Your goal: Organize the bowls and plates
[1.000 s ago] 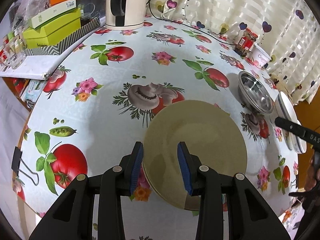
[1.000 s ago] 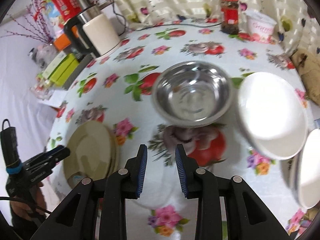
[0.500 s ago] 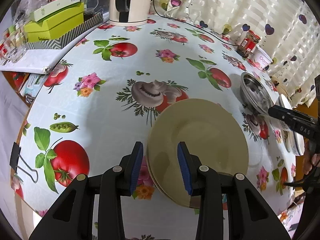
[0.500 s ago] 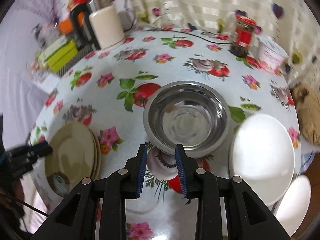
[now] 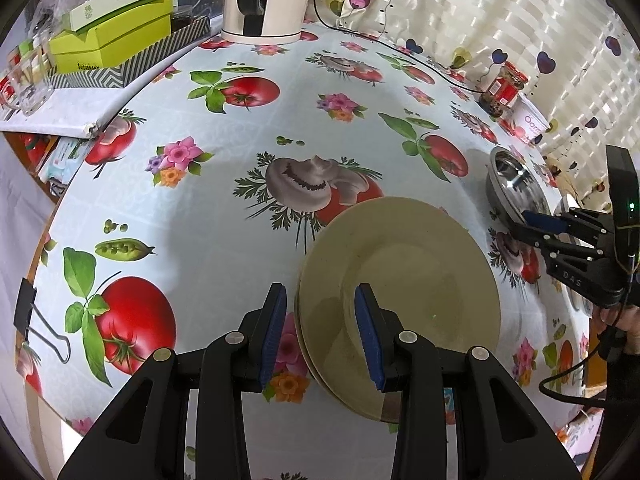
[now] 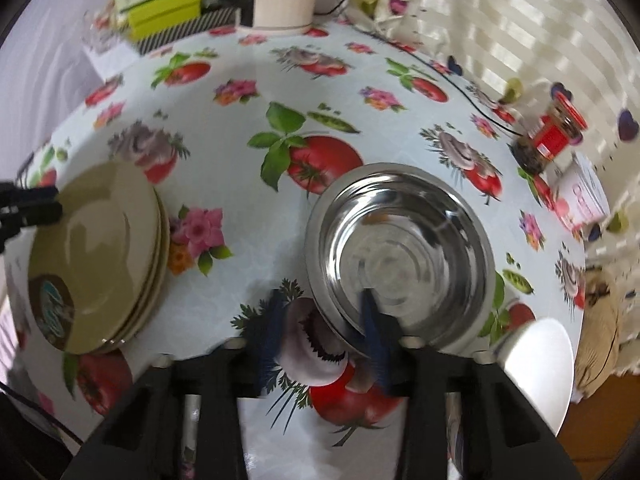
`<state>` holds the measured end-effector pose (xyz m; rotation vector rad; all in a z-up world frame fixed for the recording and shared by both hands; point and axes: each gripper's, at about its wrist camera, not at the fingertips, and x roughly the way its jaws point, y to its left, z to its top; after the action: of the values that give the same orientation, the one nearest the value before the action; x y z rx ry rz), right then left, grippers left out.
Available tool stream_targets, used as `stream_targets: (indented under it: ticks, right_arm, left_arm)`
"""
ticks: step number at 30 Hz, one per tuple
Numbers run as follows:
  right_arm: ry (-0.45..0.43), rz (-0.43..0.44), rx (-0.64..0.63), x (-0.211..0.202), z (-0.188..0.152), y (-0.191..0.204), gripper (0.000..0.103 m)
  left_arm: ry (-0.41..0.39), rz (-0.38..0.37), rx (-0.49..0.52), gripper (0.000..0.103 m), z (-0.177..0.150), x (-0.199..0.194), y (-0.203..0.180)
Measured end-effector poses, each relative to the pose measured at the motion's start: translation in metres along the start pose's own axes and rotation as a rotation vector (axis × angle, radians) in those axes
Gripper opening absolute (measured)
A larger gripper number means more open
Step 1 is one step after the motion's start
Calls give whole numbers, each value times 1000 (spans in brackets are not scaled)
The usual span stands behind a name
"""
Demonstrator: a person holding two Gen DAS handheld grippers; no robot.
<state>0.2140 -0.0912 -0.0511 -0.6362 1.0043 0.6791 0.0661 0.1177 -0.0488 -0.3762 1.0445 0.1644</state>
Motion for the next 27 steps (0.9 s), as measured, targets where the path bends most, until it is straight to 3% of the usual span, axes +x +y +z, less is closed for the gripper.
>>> stream_targets:
  ticks: [5,14,27]
  right_arm:
    - [11,4,-60,-2,1,5,13]
    - [25,64,-91,-24,-23,26,13]
    - [54,105,-19,-53,-86,45,13]
  left_arm:
    - [1,-1,-6,37,1,0,1]
    - [-34,-14,2,37,1,-15,-4]
    - [-85,-51,47,37,-6,-43,-23]
